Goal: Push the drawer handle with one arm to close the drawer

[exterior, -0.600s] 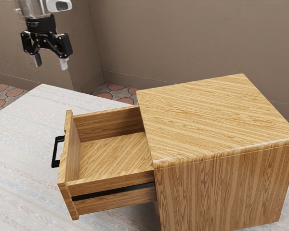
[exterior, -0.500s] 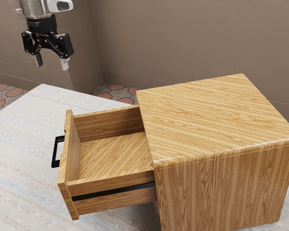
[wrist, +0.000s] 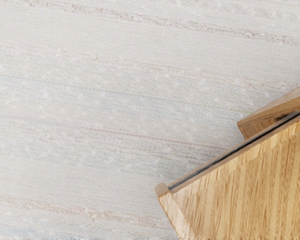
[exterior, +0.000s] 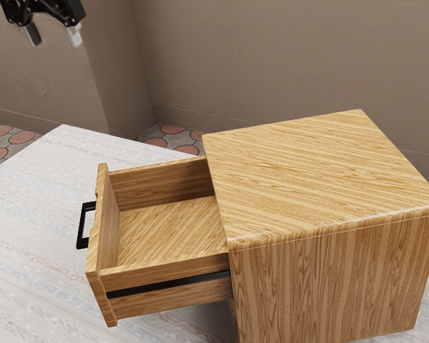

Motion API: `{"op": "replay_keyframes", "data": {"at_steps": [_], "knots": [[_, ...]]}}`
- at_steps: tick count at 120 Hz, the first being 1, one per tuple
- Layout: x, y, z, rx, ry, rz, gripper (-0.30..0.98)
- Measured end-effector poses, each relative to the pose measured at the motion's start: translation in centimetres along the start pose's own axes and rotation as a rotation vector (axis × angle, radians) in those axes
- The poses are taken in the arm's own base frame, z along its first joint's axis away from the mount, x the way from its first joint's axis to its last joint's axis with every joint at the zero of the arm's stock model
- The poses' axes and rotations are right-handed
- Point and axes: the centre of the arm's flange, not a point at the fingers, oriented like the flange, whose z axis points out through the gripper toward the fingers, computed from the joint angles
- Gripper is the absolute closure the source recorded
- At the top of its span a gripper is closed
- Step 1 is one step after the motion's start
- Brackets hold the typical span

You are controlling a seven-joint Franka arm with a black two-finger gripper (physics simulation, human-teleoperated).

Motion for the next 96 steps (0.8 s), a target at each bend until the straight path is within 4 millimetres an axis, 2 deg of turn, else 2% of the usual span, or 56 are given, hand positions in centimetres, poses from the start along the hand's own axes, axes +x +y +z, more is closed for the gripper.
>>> {"op": "replay_keyframes", "data": {"at_steps": [22,43,48,56,64,71,79,96], "knots": [[-1.1,3.8,-0.2,-0.020,-0.038,0.081,0.00],[-2.3,7.3,0.7,-0.024,-0.078,0.156,0.00],[-4.0,7.0,2.0,-0.017,-0.112,0.156,0.00],[-8.1,5.4,5.6,0.012,-0.155,0.141,0.00],[-12.4,5.5,9.1,0.043,-0.175,0.166,0.00],[-15.8,6.4,11.8,0.074,-0.176,0.203,0.00],[-17.8,6.7,14.8,0.094,-0.188,0.232,0.00],[-20.9,5.9,17.8,0.095,-0.162,0.339,0.00]]}}
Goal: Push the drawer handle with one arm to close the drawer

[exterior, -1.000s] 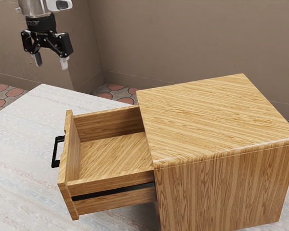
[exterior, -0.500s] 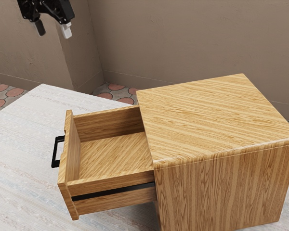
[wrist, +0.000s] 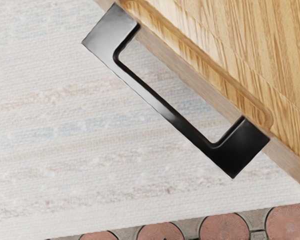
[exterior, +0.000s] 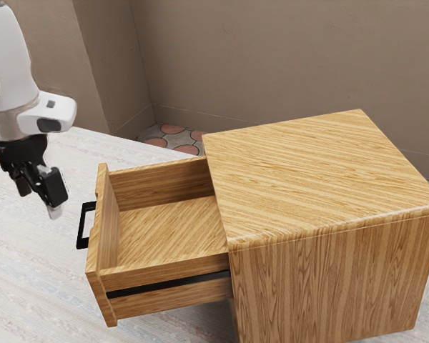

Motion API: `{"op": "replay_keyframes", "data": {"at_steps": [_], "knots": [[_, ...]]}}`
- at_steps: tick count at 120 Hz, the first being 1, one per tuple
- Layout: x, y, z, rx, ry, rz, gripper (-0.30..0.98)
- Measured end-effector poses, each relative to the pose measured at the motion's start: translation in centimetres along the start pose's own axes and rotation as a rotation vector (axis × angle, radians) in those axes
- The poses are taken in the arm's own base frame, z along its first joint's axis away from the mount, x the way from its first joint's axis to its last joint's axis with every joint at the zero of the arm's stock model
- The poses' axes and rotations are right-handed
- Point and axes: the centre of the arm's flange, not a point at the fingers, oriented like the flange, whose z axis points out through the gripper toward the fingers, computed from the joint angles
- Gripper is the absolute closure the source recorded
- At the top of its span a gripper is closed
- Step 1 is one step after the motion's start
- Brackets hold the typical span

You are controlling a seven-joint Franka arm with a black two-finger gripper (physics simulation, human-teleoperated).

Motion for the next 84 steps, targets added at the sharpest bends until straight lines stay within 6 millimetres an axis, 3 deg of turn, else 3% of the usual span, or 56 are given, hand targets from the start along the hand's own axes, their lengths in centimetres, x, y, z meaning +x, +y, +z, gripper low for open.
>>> {"op": "replay_keyframes", "data": {"at_steps": [23,42,75,84], "knots": [[-1.9,0.6,2.8,0.010,0.012,0.181,0.00],[-1.0,1.3,4.9,0.021,0.011,0.347,0.00],[-0.5,0.7,5.9,0.013,0.043,0.554,0.03],[0.0,0.8,6.3,0.015,0.047,0.597,0.09]]}}
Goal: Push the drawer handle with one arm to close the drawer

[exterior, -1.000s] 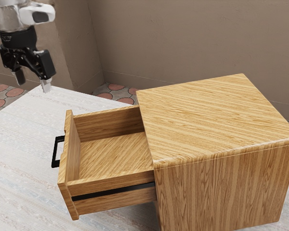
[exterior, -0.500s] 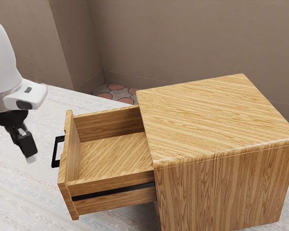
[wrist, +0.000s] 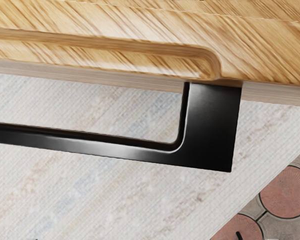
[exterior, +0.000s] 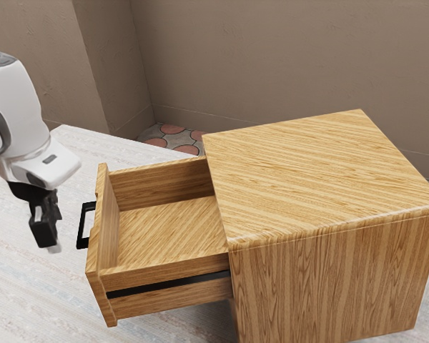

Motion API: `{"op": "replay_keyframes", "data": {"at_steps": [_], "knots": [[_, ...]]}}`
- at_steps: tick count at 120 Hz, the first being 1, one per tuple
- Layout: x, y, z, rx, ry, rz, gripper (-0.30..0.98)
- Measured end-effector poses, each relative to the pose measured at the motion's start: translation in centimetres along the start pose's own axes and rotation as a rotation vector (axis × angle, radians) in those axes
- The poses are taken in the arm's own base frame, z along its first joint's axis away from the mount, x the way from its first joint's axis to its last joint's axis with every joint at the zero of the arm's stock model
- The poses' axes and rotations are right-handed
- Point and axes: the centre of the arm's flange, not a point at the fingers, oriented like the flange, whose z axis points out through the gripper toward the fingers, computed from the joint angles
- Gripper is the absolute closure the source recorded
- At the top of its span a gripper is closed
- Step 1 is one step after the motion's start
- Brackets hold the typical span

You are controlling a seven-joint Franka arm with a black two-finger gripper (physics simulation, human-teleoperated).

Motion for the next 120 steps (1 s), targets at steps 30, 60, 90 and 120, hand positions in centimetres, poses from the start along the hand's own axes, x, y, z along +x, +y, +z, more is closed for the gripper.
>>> {"op": "replay_keyframes", "data": {"at_steps": [30,60,90,120], "knots": [[-0.3,-1.1,-0.2,0.007,0.037,0.083,0.50],[-0.7,-1.7,0.7,0.003,0.035,0.134,0.69],[0.2,-2.2,1.7,-0.002,0.031,0.188,0.76],[1.6,-2.2,2.1,-0.003,0.036,0.232,0.78]]}}
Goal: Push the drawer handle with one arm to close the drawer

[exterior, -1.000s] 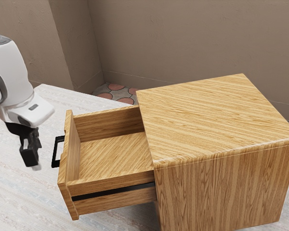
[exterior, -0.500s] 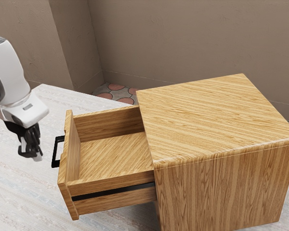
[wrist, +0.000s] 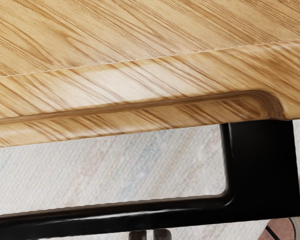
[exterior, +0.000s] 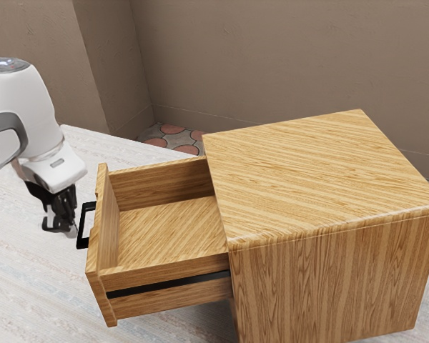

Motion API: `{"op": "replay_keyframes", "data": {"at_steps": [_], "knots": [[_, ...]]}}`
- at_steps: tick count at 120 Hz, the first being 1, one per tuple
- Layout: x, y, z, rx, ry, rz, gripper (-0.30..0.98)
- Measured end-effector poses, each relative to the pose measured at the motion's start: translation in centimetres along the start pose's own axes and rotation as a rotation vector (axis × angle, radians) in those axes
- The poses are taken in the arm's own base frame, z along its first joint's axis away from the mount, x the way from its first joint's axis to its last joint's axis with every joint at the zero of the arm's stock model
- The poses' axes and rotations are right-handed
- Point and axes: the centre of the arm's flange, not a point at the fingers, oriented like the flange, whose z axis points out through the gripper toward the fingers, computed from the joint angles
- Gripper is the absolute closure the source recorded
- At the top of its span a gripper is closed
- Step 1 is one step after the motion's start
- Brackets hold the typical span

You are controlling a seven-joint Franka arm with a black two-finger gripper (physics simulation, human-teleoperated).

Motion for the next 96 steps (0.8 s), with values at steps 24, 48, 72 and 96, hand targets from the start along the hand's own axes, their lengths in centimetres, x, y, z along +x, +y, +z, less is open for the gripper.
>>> {"op": "replay_keyframes", "data": {"at_steps": [24,48,72,96], "knots": [[2.1,0.0,-0.3,0.006,0.026,0.025,0.78],[5.1,0.0,-0.6,0.011,0.041,0.062,0.78],[8.4,-0.3,-0.5,0.015,0.052,0.095,0.78],[11.6,-1.6,-0.2,0.016,0.073,0.112,0.79]]}}
